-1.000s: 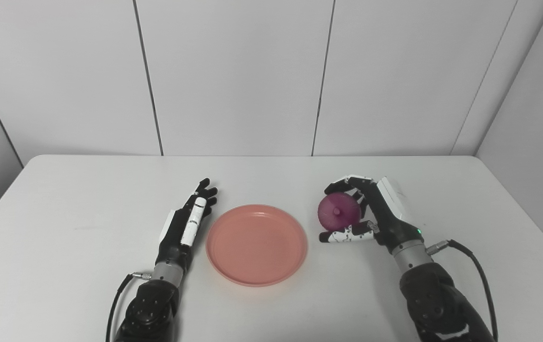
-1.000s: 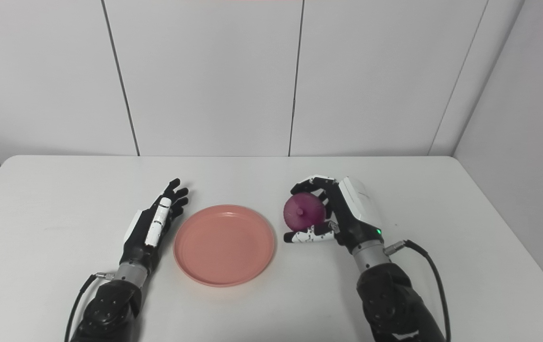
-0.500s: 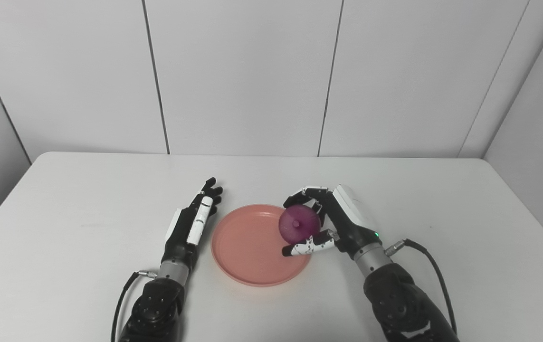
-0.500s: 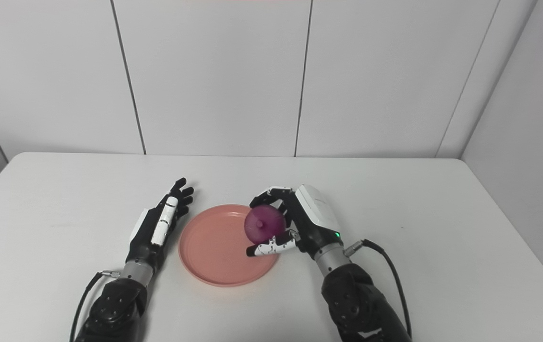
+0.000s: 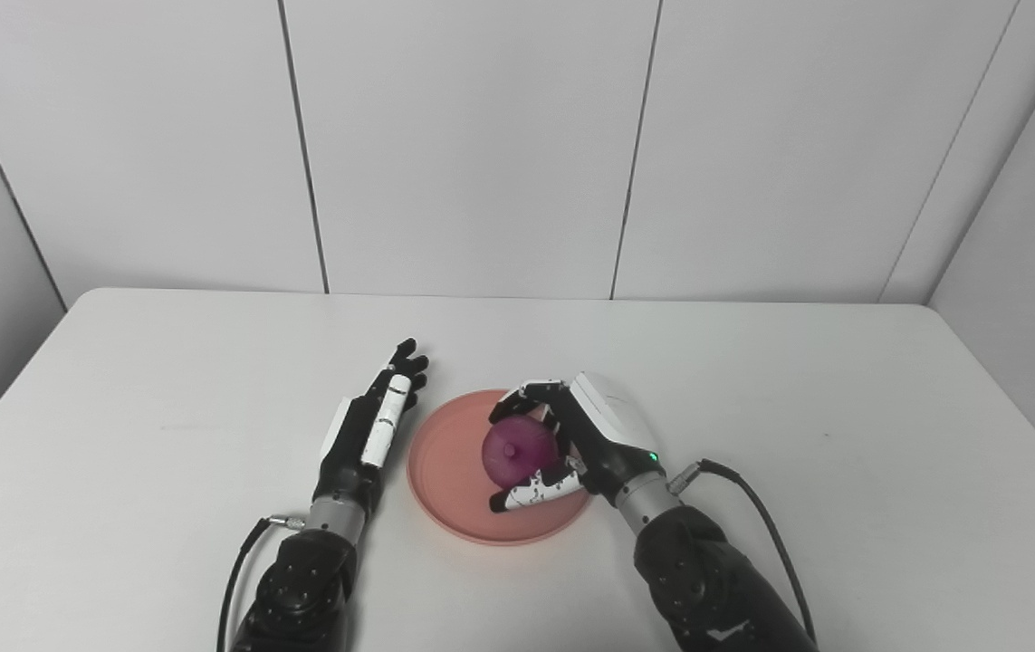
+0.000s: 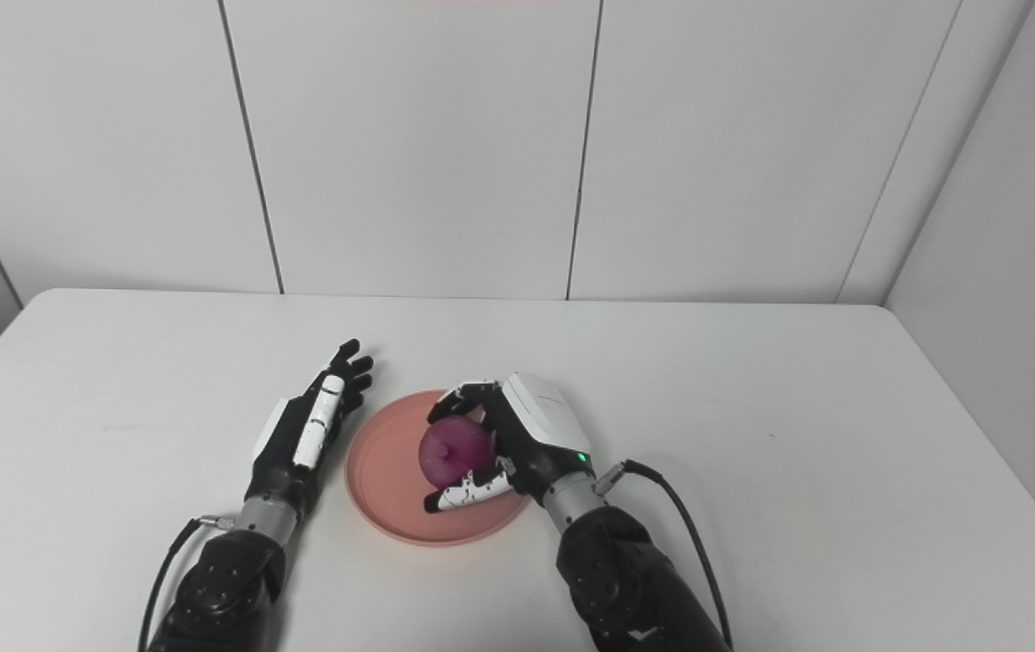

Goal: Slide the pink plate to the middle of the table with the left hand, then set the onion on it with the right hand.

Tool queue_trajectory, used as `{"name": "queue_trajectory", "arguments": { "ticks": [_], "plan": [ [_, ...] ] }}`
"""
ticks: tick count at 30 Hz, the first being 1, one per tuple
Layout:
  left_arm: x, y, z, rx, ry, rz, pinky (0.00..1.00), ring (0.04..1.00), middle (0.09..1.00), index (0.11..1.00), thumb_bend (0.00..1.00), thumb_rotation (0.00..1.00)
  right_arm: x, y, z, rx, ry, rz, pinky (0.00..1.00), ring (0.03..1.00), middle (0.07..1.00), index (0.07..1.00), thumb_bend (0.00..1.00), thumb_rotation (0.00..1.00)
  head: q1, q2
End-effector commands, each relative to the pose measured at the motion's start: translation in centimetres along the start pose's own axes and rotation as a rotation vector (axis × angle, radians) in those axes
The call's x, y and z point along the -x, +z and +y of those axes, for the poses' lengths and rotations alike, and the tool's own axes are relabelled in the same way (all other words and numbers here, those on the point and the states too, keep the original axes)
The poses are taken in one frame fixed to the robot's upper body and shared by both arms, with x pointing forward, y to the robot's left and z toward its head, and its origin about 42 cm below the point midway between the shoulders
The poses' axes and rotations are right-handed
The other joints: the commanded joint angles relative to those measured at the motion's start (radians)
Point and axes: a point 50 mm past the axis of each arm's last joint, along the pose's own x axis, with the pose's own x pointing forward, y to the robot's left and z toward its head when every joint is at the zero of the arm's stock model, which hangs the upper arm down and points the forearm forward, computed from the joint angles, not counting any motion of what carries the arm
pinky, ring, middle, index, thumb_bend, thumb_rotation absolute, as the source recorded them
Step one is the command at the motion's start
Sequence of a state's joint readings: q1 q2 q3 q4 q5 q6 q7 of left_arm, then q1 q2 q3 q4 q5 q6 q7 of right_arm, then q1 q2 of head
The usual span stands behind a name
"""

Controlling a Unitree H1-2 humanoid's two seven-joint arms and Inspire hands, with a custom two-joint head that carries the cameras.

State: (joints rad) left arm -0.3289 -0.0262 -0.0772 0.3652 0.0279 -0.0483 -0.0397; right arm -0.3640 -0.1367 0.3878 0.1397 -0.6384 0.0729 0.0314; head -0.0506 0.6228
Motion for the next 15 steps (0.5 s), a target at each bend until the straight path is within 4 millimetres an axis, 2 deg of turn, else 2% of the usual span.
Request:
{"name": "queue_trajectory", "arguments": {
  "ticks": [1,8,13,15],
  "plan": [
    [-0.2,0.2,-1.1,0.027,-0.03,0.002,0.93,0.921,0.918,0.921,0.57,1.0,-1.7,2.1,-1.6,0.021,-0.059,-0.122,0.27,0.35,0.432,0.52,0.52,0.0,0.001,0.0],
    [-0.1,0.3,-1.1,0.03,-0.027,0.002,0.92,0.922,0.92,0.924,0.57,1.0,-2.1,1.6,-0.4,0.077,-0.027,-0.129,0.33,0.402,0.432,0.53,0.52,0.0,0.001,0.002],
    [-0.1,0.3,-1.1,0.03,-0.03,-0.001,0.92,0.922,0.92,0.923,0.57,1.0,-2.0,1.3,-0.1,0.112,-0.021,-0.14,0.44,0.477,0.454,0.527,0.52,0.0,0.002,0.002],
    [-0.1,0.3,-1.1,0.037,-0.033,-0.001,0.93,0.924,0.922,0.925,0.56,1.0,-2.0,1.2,-0.1,0.128,-0.021,-0.152,0.53,0.553,0.474,0.515,0.52,0.0,0.001,0.003]
  ]
}}
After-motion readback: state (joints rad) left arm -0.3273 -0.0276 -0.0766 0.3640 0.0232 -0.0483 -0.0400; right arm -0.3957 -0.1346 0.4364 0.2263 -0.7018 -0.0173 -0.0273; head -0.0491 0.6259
